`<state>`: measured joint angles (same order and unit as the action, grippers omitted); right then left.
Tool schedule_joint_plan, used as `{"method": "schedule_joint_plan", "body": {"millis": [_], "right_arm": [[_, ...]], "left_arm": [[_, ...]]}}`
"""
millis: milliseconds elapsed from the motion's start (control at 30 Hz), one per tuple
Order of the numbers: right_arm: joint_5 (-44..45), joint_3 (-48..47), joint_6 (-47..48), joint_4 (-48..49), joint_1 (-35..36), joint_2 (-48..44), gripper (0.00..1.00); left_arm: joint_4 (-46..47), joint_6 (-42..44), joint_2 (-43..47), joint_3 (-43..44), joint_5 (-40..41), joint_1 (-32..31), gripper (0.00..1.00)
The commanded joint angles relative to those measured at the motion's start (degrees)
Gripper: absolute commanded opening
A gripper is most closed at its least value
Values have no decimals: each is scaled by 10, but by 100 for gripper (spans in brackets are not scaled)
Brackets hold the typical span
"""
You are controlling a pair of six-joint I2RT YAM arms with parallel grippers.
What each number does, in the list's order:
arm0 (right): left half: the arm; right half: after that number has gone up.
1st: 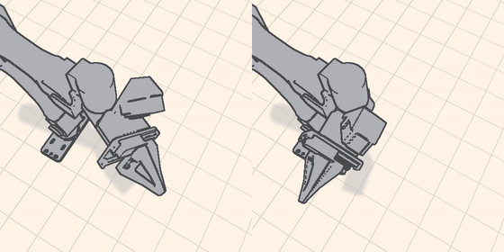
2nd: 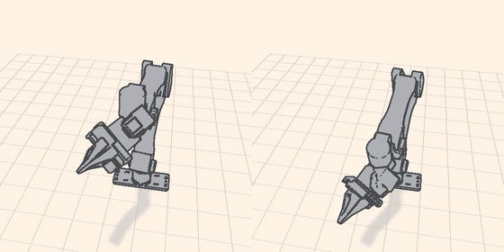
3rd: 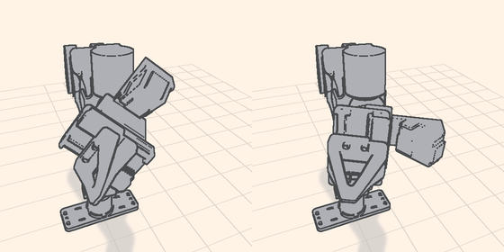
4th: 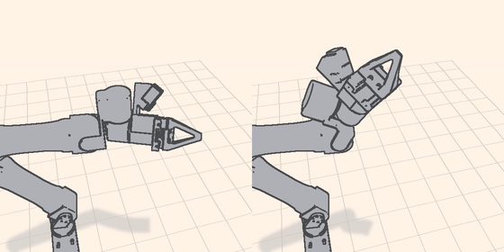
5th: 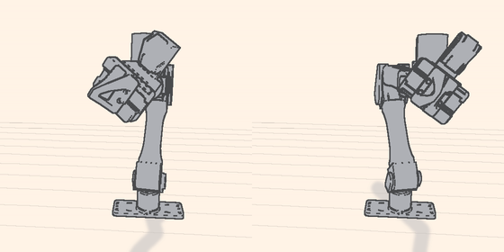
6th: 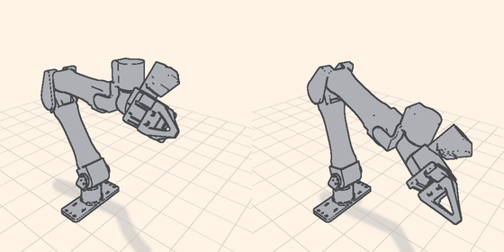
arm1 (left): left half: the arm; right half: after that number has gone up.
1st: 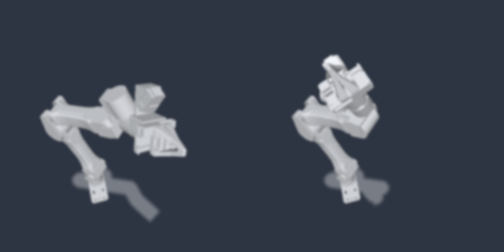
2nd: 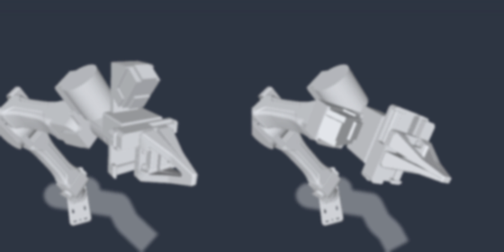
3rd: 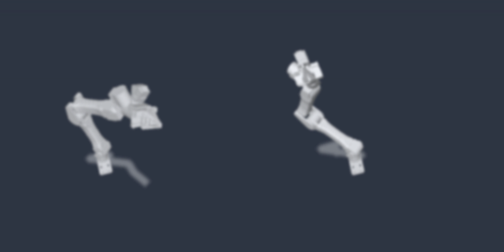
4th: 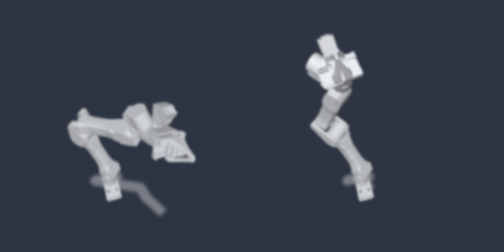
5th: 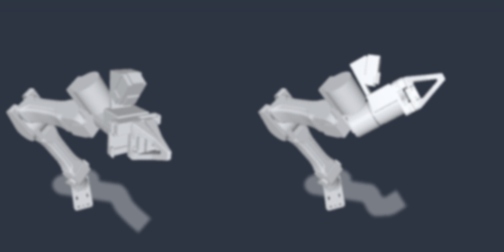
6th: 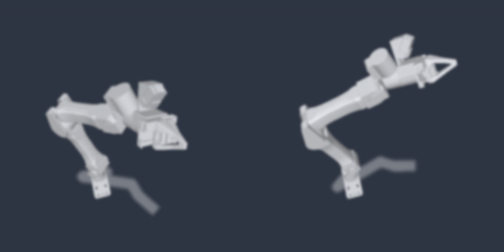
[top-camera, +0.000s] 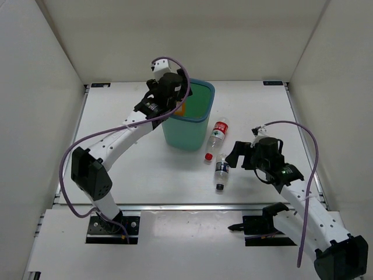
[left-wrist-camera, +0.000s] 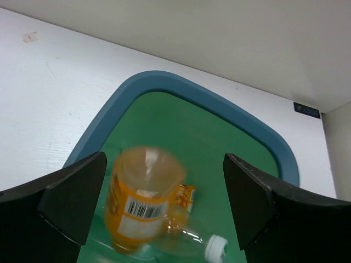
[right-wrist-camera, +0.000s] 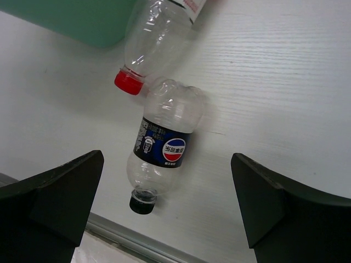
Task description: Put the plastic bottles in the bin
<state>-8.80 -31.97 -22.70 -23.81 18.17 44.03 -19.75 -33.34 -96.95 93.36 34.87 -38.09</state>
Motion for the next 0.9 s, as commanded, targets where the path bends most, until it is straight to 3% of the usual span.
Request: {"method": "schedule_joint_plan", "body": {"millis": [0, 200, 367, 467, 567, 767, 867], "right_arm": [[34, -22, 2, 37, 37, 25, 99], [57, -27, 2, 54, 74, 96, 100], [74, -35, 10, 79, 84, 153, 99], [81, -42, 15, 90, 86, 198, 99], [77, -52, 20, 105, 92, 232, 100], [85, -51, 5, 138, 116, 282, 98], [86, -57, 2, 129, 114, 308, 88]], "left_arm": [[-4, 20, 73, 34, -11, -16, 99], [-94, 26, 177, 15, -53, 4, 98], [-182, -60, 343, -184, -71, 64, 98], [-215, -106, 468, -365, -106, 111, 99], [-256, -132, 550, -471, -153, 160, 99], [-321, -193, 653, -573, -162, 175, 99], [-323, -203, 657, -580, -154, 166, 99]]}}
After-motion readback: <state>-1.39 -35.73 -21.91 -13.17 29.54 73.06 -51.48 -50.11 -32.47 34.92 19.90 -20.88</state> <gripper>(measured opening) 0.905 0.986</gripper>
